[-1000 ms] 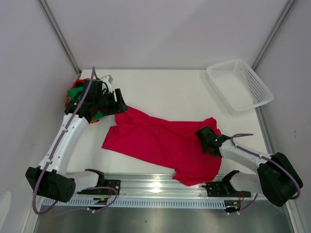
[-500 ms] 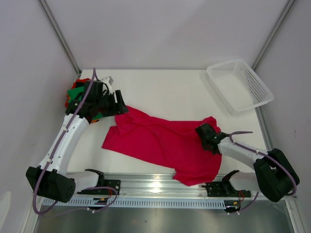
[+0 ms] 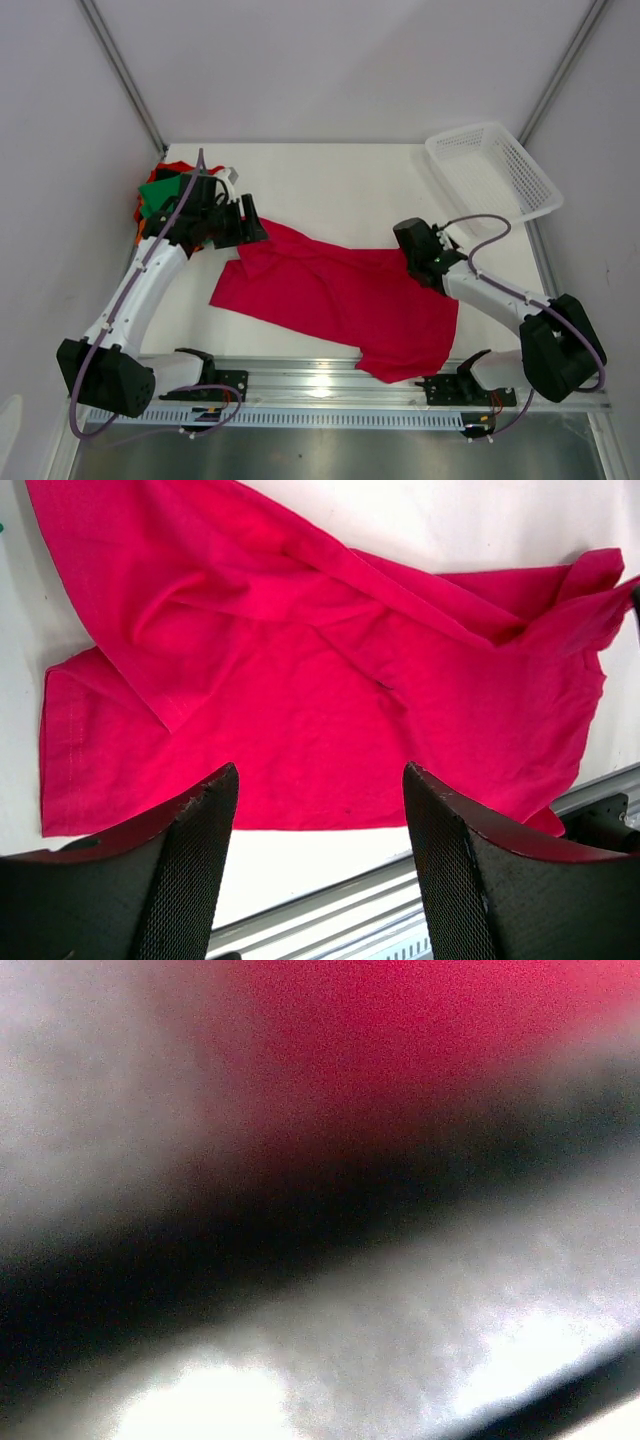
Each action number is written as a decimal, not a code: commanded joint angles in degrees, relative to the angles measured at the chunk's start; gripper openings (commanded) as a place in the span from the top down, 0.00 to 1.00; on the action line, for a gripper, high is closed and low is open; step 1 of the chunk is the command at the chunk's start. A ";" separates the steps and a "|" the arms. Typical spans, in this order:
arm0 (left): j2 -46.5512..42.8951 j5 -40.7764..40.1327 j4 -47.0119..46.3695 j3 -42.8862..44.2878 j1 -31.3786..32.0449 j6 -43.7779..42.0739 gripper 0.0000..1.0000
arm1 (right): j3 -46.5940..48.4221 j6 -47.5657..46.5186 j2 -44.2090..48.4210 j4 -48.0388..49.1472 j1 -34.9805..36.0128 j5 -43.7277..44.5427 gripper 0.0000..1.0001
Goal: Fold and stack the t-shirts
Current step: Flatten out the tshirt
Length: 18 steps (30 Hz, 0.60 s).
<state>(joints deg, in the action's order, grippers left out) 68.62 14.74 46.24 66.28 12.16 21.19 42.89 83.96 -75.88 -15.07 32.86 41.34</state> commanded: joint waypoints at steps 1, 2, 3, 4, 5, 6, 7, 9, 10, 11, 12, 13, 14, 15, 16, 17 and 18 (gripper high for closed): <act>-1.73 1.87 -1.77 -0.63 -0.47 0.96 0.30 | 5.25 -11.88 -2.95 5.49 -0.43 4.88 1.00; -1.82 1.78 -1.77 -0.54 -0.47 0.87 0.31 | 5.88 -13.63 -3.57 6.45 -0.60 4.98 1.00; -2.17 1.78 -1.68 -0.54 -0.47 0.87 0.31 | 6.41 -14.17 -4.19 6.89 -0.78 4.89 1.00; -2.35 1.69 -1.59 -0.89 -0.47 0.78 0.31 | 7.37 -14.53 -4.80 7.24 -1.39 4.89 1.00; -2.52 1.52 -1.33 -0.80 -0.47 0.61 0.31 | 7.90 -15.31 -5.94 7.68 -1.66 4.89 1.00; -2.79 1.26 -1.24 -0.89 -0.47 0.52 0.31 | 8.34 -15.76 -6.47 8.04 -2.01 4.98 1.00; -2.96 0.99 -1.15 -0.98 -0.47 0.43 0.30 | 8.78 -16.63 -7.00 8.47 -2.45 5.06 1.00; -3.32 0.64 -0.54 -1.07 -0.47 0.17 0.31 | 10.45 -18.91 -8.84 9.70 -3.24 5.24 1.00; -3.49 0.81 -0.45 -1.15 -0.47 0.25 0.31 | 11.06 -19.88 -9.63 10.23 -3.59 5.33 1.00; -3.58 0.99 -0.53 -1.42 -0.47 0.26 0.31 | 12.55 -20.67 -10.25 10.58 -4.64 5.41 1.00; -3.67 1.34 -0.62 -1.50 -0.47 0.52 0.31 | 13.43 -21.90 -11.74 10.67 -5.26 5.33 1.00; -3.93 1.34 -0.62 -1.68 -0.47 0.61 0.31 | 14.23 -22.43 -12.36 10.85 -5.96 5.15 1.00; -4.02 1.52 -0.62 -1.86 -0.47 0.78 0.31 | 14.84 -22.96 -12.80 11.63 -7.19 4.89 1.00; -4.02 1.60 -0.71 -2.03 -0.47 1.04 0.31 | 15.81 -24.62 -13.50 12.51 -7.72 4.28 1.00; -4.37 1.61 -0.80 -2.29 -0.47 1.13 0.31 | 16.34 -25.42 -13.86 14.26 -8.07 4.10 1.00; -4.37 1.61 -0.89 -2.64 -0.47 1.13 0.31 | 16.95 -26.47 -14.12 14.45 -8.95 3.58 1.00; -4.46 1.61 -0.89 -2.74 -0.47 1.22 0.31 | 18.18 -27.70 -14.82 16.80 -9.30 2.09 1.00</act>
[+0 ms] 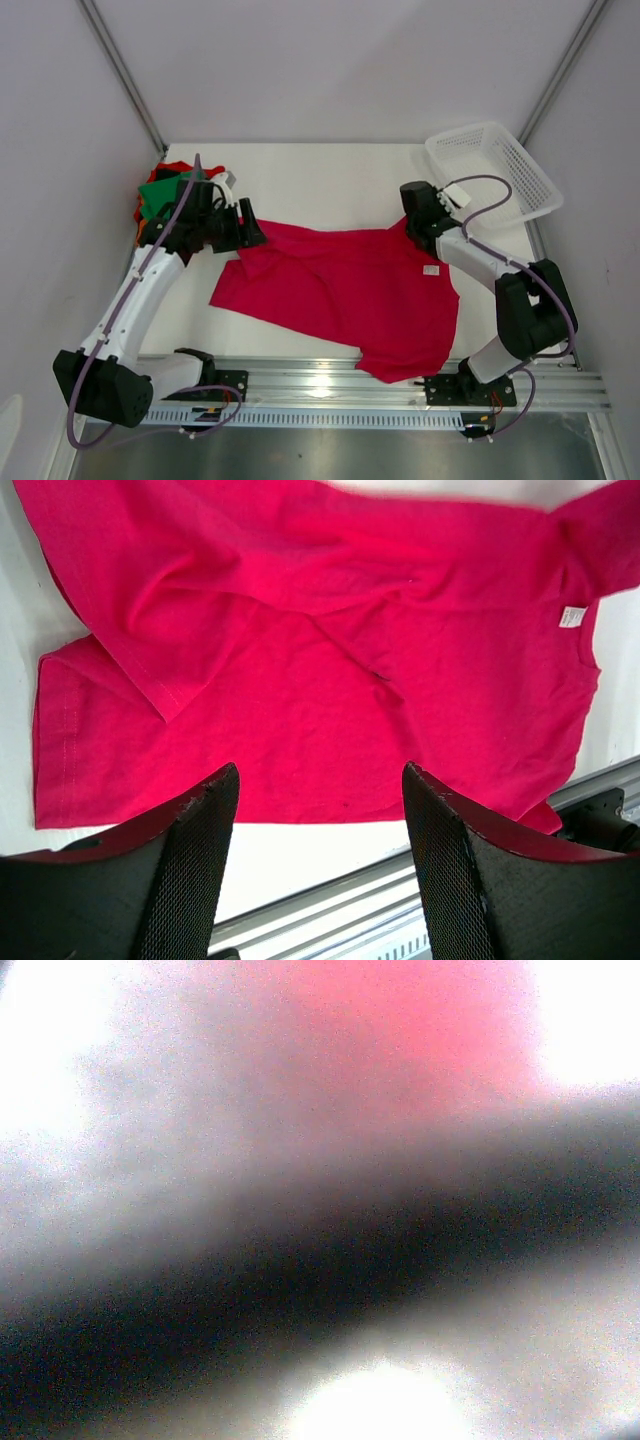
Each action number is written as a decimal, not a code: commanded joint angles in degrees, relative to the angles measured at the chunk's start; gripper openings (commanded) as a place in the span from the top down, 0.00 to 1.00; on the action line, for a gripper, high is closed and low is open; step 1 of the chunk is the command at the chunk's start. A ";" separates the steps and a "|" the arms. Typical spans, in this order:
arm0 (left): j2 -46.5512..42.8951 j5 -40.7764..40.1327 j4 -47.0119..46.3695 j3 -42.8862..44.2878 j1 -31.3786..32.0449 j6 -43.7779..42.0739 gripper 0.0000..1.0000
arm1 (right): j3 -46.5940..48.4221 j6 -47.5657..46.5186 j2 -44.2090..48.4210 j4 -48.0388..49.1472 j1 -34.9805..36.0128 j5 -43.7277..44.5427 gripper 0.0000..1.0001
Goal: Fold and stack the t-shirts
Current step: Flatten out the tshirt
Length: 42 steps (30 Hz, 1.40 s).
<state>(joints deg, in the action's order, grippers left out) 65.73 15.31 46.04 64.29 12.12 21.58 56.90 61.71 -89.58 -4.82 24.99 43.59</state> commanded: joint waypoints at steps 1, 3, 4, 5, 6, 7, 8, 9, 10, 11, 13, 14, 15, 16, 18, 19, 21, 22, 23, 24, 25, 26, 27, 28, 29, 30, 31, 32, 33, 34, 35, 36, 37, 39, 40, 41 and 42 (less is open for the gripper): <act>-1.57 1.12 -0.69 -0.92 -0.43 0.92 0.31 | 4.79 -8.07 -1.56 8.84 -1.79 -1.22 1.00; -1.84 1.12 -0.95 -1.45 -0.43 1.27 0.31 | 6.54 -10.81 -3.05 11.49 -2.66 -3.85 1.00; -2.01 1.12 -1.30 -1.89 -0.43 1.44 0.31 | 7.16 -12.48 -3.67 13.24 -2.93 -7.00 1.00; -2.19 1.21 -1.57 -2.24 -0.43 1.70 0.31 | 7.86 -13.10 -4.37 13.95 -3.28 -8.68 1.00; -2.28 1.30 -1.57 -2.59 -0.43 2.06 0.31 | 8.57 -13.81 -5.07 14.66 -3.72 -10.18 1.00; -2.45 1.47 -2.00 -2.77 -0.43 2.23 0.31 | 9.79 -15.38 -6.47 15.97 -3.90 -12.98 1.00; -2.71 1.48 -2.18 -3.12 -0.43 2.41 0.31 | 10.50 -16.26 -7.27 16.42 -3.90 -14.49 1.00; -2.80 1.48 -2.27 -3.56 -0.43 2.50 0.31 | 11.20 -16.97 -7.97 16.86 -3.90 -15.98 1.00; -2.98 1.56 -2.27 -3.82 -0.43 2.50 0.31 | 12.34 -17.50 -9.46 17.73 -3.99 -17.48 1.00; -3.07 1.48 -2.27 -3.82 -0.43 2.50 0.31 | 12.79 -18.29 -10.26 18.09 -3.99 -20.19 1.00; -3.42 1.22 -2.18 -4.35 -0.43 2.67 0.31 | 12.97 -18.21 -11.57 19.14 -4.07 -21.88 1.00; -3.68 1.13 -2.27 -4.61 -0.43 2.76 0.31 | 12.71 -18.47 -11.93 20.19 -3.99 -23.89 1.00; -3.94 1.12 -2.36 -4.88 -0.43 2.85 0.31 | 12.62 -18.56 -12.28 20.81 -3.99 -24.69 1.00; -4.03 1.04 -2.45 -4.97 -0.43 2.94 0.31 | 12.53 -18.73 -12.89 21.60 -4.07 -25.48 1.00; -4.12 1.12 -2.71 -5.32 -0.43 3.20 0.31 | 12.36 -19.70 -13.34 22.48 -3.99 -27.59 1.00; -4.04 1.12 -2.80 -5.49 -0.43 3.29 0.31 | 12.27 -20.05 -13.60 23.70 -3.90 -28.21 1.00; -4.12 1.04 -2.97 -5.84 -0.43 3.64 0.31 | 12.18 -21.27 -13.95 24.85 -3.90 -29.44 1.00; -4.12 1.04 -3.15 -6.02 -0.43 3.73 0.31 | 12.35 -21.72 -14.22 25.03 -3.99 -29.70 1.00; -4.04 1.04 -3.15 -6.11 -0.43 3.90 0.32 | 12.53 -21.98 -14.57 25.21 -3.99 -30.05 1.00; -4.04 1.12 -3.41 -6.37 -0.43 3.99 0.31 | 12.70 -22.51 -14.74 25.73 -3.99 -30.15 1.00; -4.04 1.12 -3.33 -6.46 -0.43 4.17 0.31 | 12.88 -22.69 -15.01 25.74 -3.99 -29.97 1.00; -3.95 1.21 -3.41 -6.63 -0.43 4.34 0.31 | 13.14 -22.86 -15.27 25.65 -3.99 -29.80 1.00; -4.12 1.21 -3.50 -6.72 -0.43 4.52 0.31 | 13.49 -22.87 -15.79 25.56 -3.99 -29.27 1.00; -4.21 1.21 -3.33 -6.72 -0.43 4.52 0.31 | 13.76 -22.60 -16.15 25.47 -3.99 -28.31 1.00; -4.39 1.21 -3.24 -6.72 -0.43 4.43 0.31 | 14.11 -22.69 -16.50 25.21 -4.07 -27.69 1.00; -4.47 1.04 -3.15 -6.90 -0.43 4.43 0.31 | 14.55 -22.43 -16.94 23.99 -4.08 -26.82 1.00; -4.65 0.95 -2.98 -6.99 -0.43 4.43 0.31 | 15.51 -22.08 -17.90 23.72 -4.08 -25.50 1.00; -4.74 0.86 -2.89 -7.07 -0.43 4.43 0.31 | 15.87 -22.07 -18.43 23.54 -4.08 -25.05 1.00; -5.00 0.77 -2.89 -7.25 -0.43 4.43 0.31 | 16.30 -21.81 -18.70 23.11 -4.08 -24.44 1.00; -5.18 0.77 -2.80 -7.51 -0.43 4.52 0.31 | 16.57 -21.81 -19.57 23.45 -4.16 -24.17 1.00; -5.35 0.86 -2.80 -7.69 -0.43 4.52 0.31 | 16.83 -21.81 -19.93 23.63 -4.16 -24.17 1.00; -5.70 0.86 -2.80 -8.04 -0.43 4.52 0.31 | 17.27 -21.90 -20.37 23.11 -4.16 -24.26 1.00; -5.97 1.04 -2.89 -8.22 -0.43 4.61 0.31 | 17.80 -21.90 -21.33 22.40 -4.16 -24.34 0.98; -6.67 1.30 -3.06 -9.09 -0.43 4.61 0.31 | 19.82 -22.25 -22.12 19.69 -4.34 -24.87 0.80; -6.93 1.47 -3.15 -9.18 -0.43 4.61 0.31 | 20.17 -22.42 -22.22 19.33 -4.25 -24.96 0.78; -7.20 1.48 -3.41 -9.36 -0.43 4.61 0.31 | 19.57 -22.51 -21.78 19.32 -4.25 -25.13 0.77; -7.37 1.48 -3.41 -9.80 -0.43 4.61 0.31 | 18.95 -23.04 -21.34 20.28 -4.25 -25.75 0.75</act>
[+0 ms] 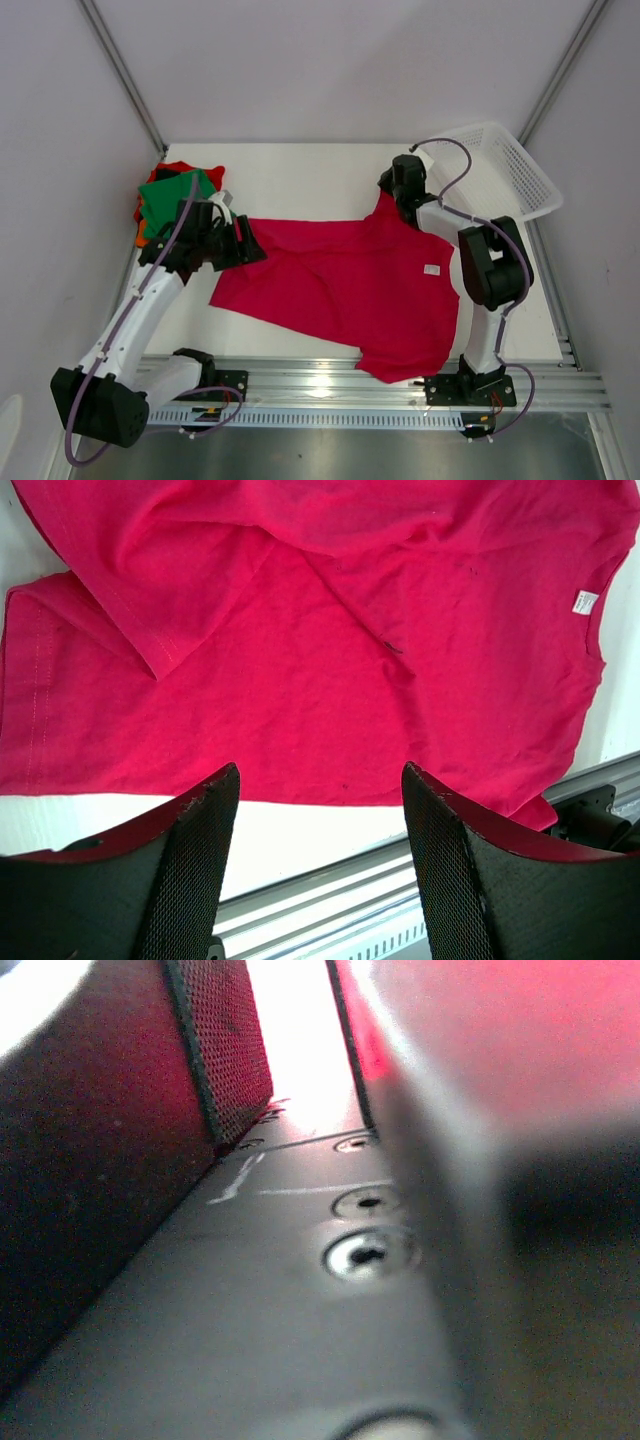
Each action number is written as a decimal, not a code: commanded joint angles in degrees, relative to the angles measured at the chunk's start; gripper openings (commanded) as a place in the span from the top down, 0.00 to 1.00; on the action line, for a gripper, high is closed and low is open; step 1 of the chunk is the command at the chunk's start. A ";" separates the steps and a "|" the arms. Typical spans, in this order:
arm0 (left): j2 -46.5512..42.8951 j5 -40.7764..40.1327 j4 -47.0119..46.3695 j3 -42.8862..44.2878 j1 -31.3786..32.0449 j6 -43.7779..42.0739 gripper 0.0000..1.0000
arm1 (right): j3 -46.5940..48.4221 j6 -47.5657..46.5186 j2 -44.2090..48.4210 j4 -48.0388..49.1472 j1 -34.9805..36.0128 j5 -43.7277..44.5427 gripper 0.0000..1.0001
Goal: Fold and stack the t-shirts
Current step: Flatten out the tshirt
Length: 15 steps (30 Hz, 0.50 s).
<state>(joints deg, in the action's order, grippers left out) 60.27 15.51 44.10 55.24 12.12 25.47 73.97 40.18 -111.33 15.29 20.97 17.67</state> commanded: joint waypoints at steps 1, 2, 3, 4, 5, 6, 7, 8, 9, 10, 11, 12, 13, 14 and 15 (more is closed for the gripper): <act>-2.26 1.28 -1.47 -0.84 -0.34 0.80 0.31 | 1.09 -1.51 1.11 0.61 -0.23 -0.09 0.75; -2.26 1.54 -1.56 -1.10 -0.43 0.98 0.31 | -0.48 -1.60 2.85 0.97 -0.23 -0.35 0.74; -2.44 1.72 -1.73 -1.36 -0.43 1.07 0.31 | -1.54 -2.38 4.00 2.01 -0.14 -0.44 0.73; -2.44 1.98 -1.91 -1.54 -0.43 1.16 0.31 | -2.68 -2.83 5.41 2.29 -0.05 0.08 0.73; -2.44 2.24 -2.08 -2.15 -0.43 1.42 0.31 | -3.74 -3.09 8.29 2.55 0.21 0.78 0.73; -2.53 2.33 -2.61 -2.42 -0.43 1.51 0.31 | -6.27 -4.14 10.06 3.16 0.56 1.83 0.73; -2.53 2.51 -2.79 -2.68 -0.43 1.77 0.31 | -7.43 -4.32 11.82 2.91 0.65 1.93 0.73; -2.44 2.68 -3.14 -3.03 -0.43 1.95 0.31 | -8.57 -4.06 13.75 2.30 0.82 2.02 0.73; -2.44 2.77 -3.57 -3.30 -0.43 2.03 0.31 | -10.93 -4.06 17.86 1.16 1.26 2.02 0.73; -2.35 2.86 -3.75 -3.47 -0.43 2.30 0.31 | -12.00 -2.84 20.08 -0.51 1.61 3.23 0.73; -2.18 2.95 -4.02 -3.74 -0.43 2.39 0.31 | -12.79 -1.44 22.19 -2.79 3.01 4.73 0.73; -2.00 2.86 -4.11 -3.57 -0.34 2.39 0.31 | -13.67 -0.12 26.56 -7.59 3.54 5.96 0.73; -1.91 2.86 -4.19 -3.65 -0.43 2.39 0.31 | -15.33 4.59 28.69 -11.12 4.25 8.76 0.73; -1.74 2.86 -4.28 -3.04 -0.43 2.56 0.31 | -16.31 6.90 30.80 -15.86 4.95 9.22 0.73; -1.65 2.77 -4.28 -2.95 -0.43 2.56 0.31 | -17.62 7.88 34.74 -17.47 5.83 8.18 0.73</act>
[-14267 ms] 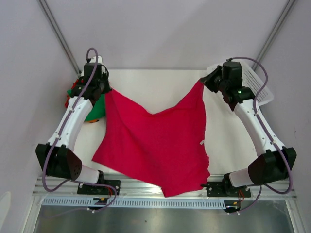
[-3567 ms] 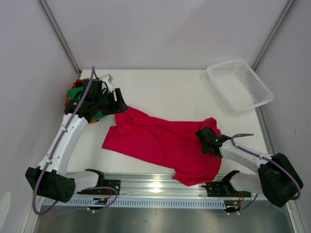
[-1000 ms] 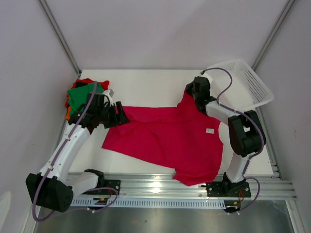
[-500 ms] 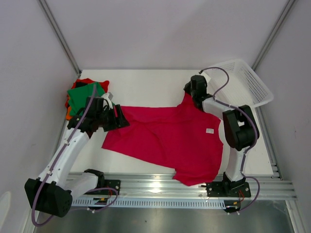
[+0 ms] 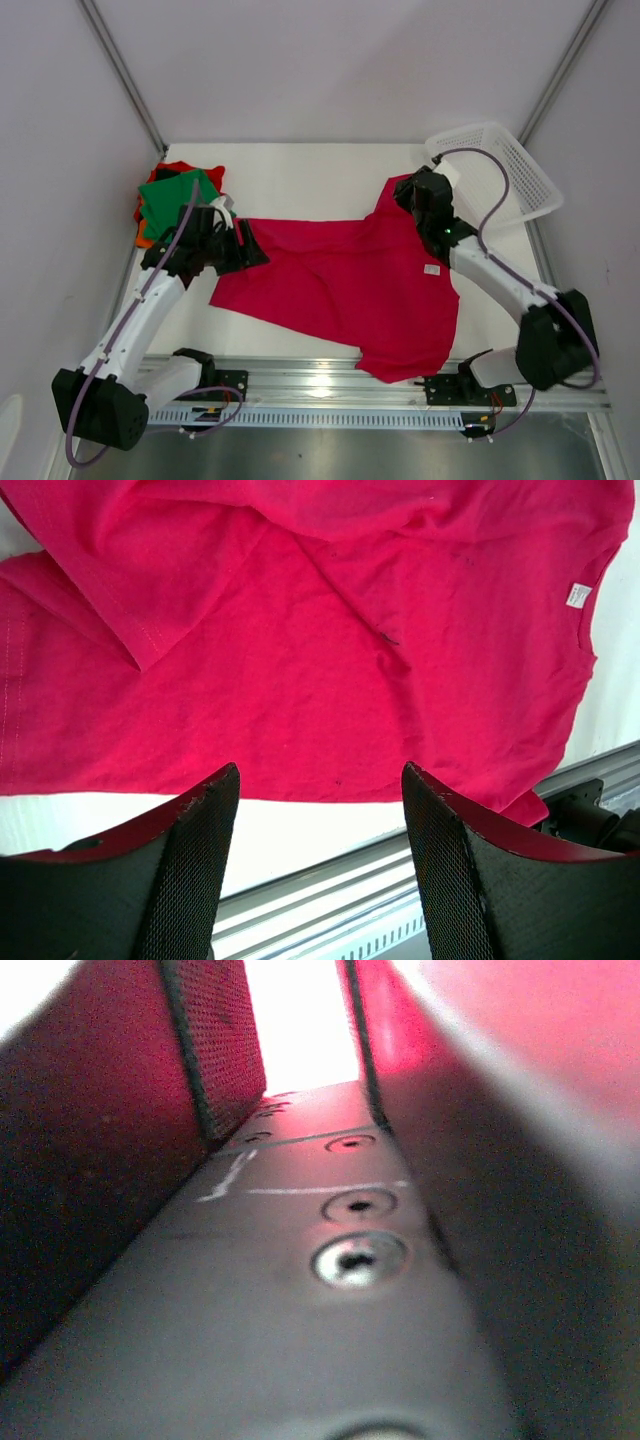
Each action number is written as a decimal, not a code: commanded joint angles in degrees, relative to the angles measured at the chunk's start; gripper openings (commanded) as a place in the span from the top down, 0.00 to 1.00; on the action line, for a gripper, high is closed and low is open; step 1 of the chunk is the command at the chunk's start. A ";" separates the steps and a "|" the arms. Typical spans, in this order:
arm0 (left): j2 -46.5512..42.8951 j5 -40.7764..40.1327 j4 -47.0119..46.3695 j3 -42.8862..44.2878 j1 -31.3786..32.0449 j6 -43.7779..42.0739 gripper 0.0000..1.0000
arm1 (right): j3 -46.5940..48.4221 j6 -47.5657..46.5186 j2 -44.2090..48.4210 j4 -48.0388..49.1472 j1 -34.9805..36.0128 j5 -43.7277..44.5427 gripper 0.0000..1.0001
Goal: Fold and stack the t-shirts
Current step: Flatten out the tshirt
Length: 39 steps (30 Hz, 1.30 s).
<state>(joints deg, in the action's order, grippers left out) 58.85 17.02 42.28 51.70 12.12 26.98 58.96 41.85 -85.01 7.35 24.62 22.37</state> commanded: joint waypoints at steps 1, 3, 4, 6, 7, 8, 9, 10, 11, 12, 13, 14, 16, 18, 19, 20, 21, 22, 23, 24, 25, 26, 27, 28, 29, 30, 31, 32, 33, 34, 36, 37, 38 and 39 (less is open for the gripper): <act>-0.14 1.53 -2.64 0.68 -0.43 1.14 0.31 | -5.23 7.19 10.20 -10.68 2.79 2.43 0.73; 0.38 1.97 -3.08 1.47 -0.43 1.32 0.31 | -7.27 8.69 13.10 -13.58 4.81 -0.12 0.73; 0.74 2.75 -3.34 1.65 -0.43 1.49 0.31 | -7.63 8.95 14.86 -15.42 5.17 -1.09 0.73; 1.96 3.29 -3.61 2.44 -0.43 1.58 0.31 | -7.54 9.66 15.93 -21.31 6.31 -3.47 0.73; 2.41 3.37 -3.52 2.61 -0.43 1.50 0.31 | -7.63 9.66 16.54 -22.81 6.75 -3.74 0.73; 2.76 3.37 -3.70 3.05 -0.43 1.41 0.31 | -8.41 9.40 17.85 -24.22 7.19 -3.74 0.73; 3.63 3.11 -3.79 3.23 -0.34 1.32 0.31 | -8.86 9.40 18.56 -24.75 7.63 -3.48 0.73; 4.25 2.42 -3.96 3.23 -0.43 0.97 0.31 | -9.21 9.74 19.79 -25.19 8.16 -3.47 0.73; 4.95 1.45 -4.31 3.75 -0.43 0.53 0.31 | -9.82 9.92 20.32 -25.81 8.25 -3.82 0.73; 6.00 0.14 -4.14 4.54 -0.43 0.18 0.31 | -10.09 10.88 20.85 -26.07 8.42 -4.35 0.73; 9.23 -1.36 -3.70 5.50 -0.43 -0.78 0.31 | -10.35 11.32 21.37 -26.08 8.69 -4.44 0.73; 11.35 -3.29 -3.26 9.34 -0.43 -1.49 0.31 | -10.62 11.68 22.25 -26.16 9.30 -4.44 0.73; 16.18 -5.23 -0.46 12.79 -0.43 -2.98 0.31 | -11.14 12.73 22.61 -26.42 10.18 -4.18 0.73; 23.22 -6.90 1.22 19.30 -0.34 -3.60 0.32 | -11.41 13.17 22.70 -27.13 10.97 -3.74 0.73; 25.07 -7.78 2.88 20.88 -0.34 -3.43 0.32 | -11.50 13.52 22.70 -27.57 11.23 -3.39 0.73; 28.48 -8.57 3.42 24.20 -0.43 -3.34 0.32 | -11.50 13.53 22.87 -28.00 11.67 -3.13 0.73; 29.73 -10.06 3.77 25.10 -0.43 -3.25 0.32 | -11.59 13.61 23.22 -28.36 11.94 -2.95 0.73; 30.96 -11.03 4.38 25.90 -0.43 -2.99 0.32 | -11.85 13.87 23.57 -28.45 12.03 -2.51 0.73; 33.06 -11.91 4.56 28.25 -0.43 -2.90 0.32 | -12.02 13.88 23.84 -28.88 12.29 -2.25 0.73; 34.04 -12.44 4.65 28.89 -0.43 -3.07 0.32 | -12.20 14.05 24.28 -29.15 12.55 -1.98 0.73; 34.83 -13.84 5.00 29.50 -0.43 -3.60 0.32 | -12.46 14.23 25.32 -29.50 12.56 -1.63 0.73; 35.80 -15.07 6.40 32.21 -0.34 -3.86 0.34 | -13.07 14.58 25.86 -30.37 12.56 -0.93 0.73; 37.72 -16.56 7.63 33.28 -0.43 -4.22 0.35 | -13.43 14.84 26.47 -30.90 12.64 -0.66 0.73; 38.79 -22.84 9.29 34.51 -0.43 -4.83 0.35 | -13.78 14.93 27.87 -31.43 12.64 -0.14 0.73; 40.10 -26.73 14.10 39.39 -0.43 -4.75 0.36 | -14.57 15.28 28.58 -32.74 12.64 0.65 0.73; 42.99 -30.51 16.32 40.92 -0.34 -5.44 0.36 | -14.84 15.37 29.28 -33.28 12.56 0.92 0.73; 44.23 -36.82 18.17 42.41 -0.34 -5.97 0.36 | -15.27 15.37 30.16 -33.80 12.56 1.27 0.73; 45.38 -39.14 19.49 45.65 -0.43 -6.50 0.36 | -15.97 15.37 31.56 -34.68 12.56 1.53 0.73; 46.35 -40.82 20.98 46.64 -0.52 -6.85 0.36 | -16.33 15.63 32.27 -35.04 12.56 2.06 0.73; 47.40 -41.70 21.00 47.87 -0.61 -7.90 0.36 | -16.68 15.72 32.97 -35.21 12.29 2.15 0.73; 48.02 -42.07 20.56 48.05 -0.61 -9.13 0.36 | -17.30 15.98 34.30 -35.57 12.03 2.06 0.73; 48.81 -41.46 20.30 48.23 -0.52 -9.66 0.36 | -17.30 16.07 34.39 -35.65 11.85 1.98 0.73; 49.43 -41.01 20.38 48.23 -0.61 -10.02 0.36 | -17.12 16.07 34.47 -35.92 11.77 1.98 0.73; 50.13 -41.18 21.25 48.23 -0.61 -10.45 0.36 | -16.78 16.07 34.39 -36.01 11.76 1.89 0.73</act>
<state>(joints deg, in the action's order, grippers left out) 107.24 -19.94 59.99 97.76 11.81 19.73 41.89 57.06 -51.33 -27.31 36.64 22.85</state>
